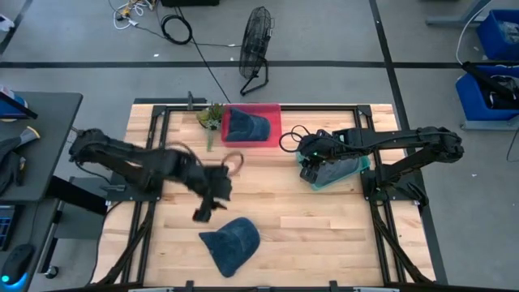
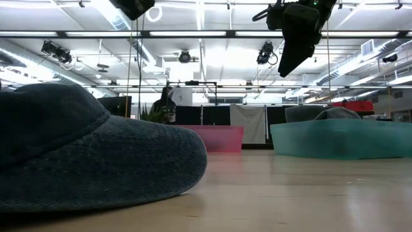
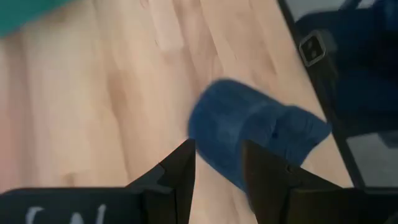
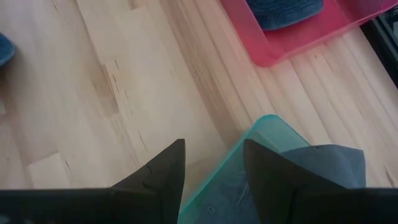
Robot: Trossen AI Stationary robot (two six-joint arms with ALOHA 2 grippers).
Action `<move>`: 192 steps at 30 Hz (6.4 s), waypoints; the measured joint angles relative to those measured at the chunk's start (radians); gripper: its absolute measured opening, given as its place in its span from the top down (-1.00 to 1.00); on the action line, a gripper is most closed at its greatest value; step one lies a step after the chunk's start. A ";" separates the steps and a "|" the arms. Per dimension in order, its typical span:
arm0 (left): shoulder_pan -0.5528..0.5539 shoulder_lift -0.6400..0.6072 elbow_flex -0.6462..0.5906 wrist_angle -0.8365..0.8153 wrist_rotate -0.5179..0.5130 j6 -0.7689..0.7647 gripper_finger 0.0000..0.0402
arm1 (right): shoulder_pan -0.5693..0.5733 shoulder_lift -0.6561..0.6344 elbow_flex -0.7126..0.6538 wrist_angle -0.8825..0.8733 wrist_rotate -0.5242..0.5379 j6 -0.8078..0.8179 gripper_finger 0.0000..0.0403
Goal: Pick & Place hat
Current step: Put the blue cap into the red bin, then return to Home Position
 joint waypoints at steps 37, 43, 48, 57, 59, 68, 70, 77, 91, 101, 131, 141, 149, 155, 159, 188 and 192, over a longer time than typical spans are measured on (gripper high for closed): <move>-0.296 0.389 -0.131 0.148 -0.244 -0.197 0.93 | 0.000 0.000 0.000 0.005 0.000 0.049 0.18; -0.276 0.331 -0.131 0.068 -0.380 -0.132 0.94 | 0.000 0.000 0.000 0.005 0.000 0.049 0.18; -0.215 0.253 -0.130 0.002 -0.617 0.023 0.91 | 0.000 0.000 0.000 0.010 0.000 0.049 0.18; 0.147 0.183 -0.130 0.161 -0.732 0.531 0.92 | 0.000 0.000 0.000 0.024 0.000 0.049 0.18; 0.227 0.178 -0.125 0.232 -0.723 0.666 0.93 | 0.000 0.000 0.000 0.021 0.000 0.049 0.18; 0.551 0.175 -0.054 0.597 -0.535 1.171 0.93 | 0.000 0.000 0.000 0.023 0.000 0.048 0.18; 0.613 0.177 -0.054 0.634 -0.467 1.227 0.95 | 0.000 0.000 0.000 0.023 0.000 0.045 0.18; 0.757 0.212 -0.054 0.682 -0.372 1.203 0.93 | 0.000 0.000 0.000 0.027 0.000 0.037 0.18; 0.815 0.351 -0.055 0.622 -0.250 1.454 0.90 | 0.000 0.000 0.000 0.028 0.000 0.022 0.18; 0.820 0.395 -0.055 0.616 -0.245 1.290 0.80 | 0.000 0.000 0.000 0.043 0.000 0.022 0.18; 0.678 -0.117 -0.054 0.466 -0.424 0.581 0.33 | 0.011 -0.126 0.000 -0.011 -0.008 -0.003 0.18; 0.717 -0.463 -0.055 -0.024 -0.061 0.320 0.35 | 0.091 -0.381 -0.039 -0.009 0.062 -0.186 0.18; 0.699 -0.729 -0.127 -0.023 0.035 0.286 0.35 | 0.127 -0.631 -0.298 0.141 0.101 -0.243 0.18; 0.696 -1.027 -0.413 0.188 0.036 0.178 0.35 | 0.131 -0.830 -0.485 0.340 0.054 -0.291 0.18; 0.696 -1.178 -0.610 0.328 0.035 0.112 0.35 | 0.131 -0.937 -0.526 0.379 0.042 -0.314 0.18; 0.696 -1.365 -1.177 0.906 0.076 0.021 0.35 | 0.130 -1.318 -0.949 0.634 0.007 -0.239 0.18; 0.696 -1.366 -1.242 0.950 0.075 -0.002 0.35 | 0.130 -1.319 -0.949 0.617 0.007 -0.238 0.18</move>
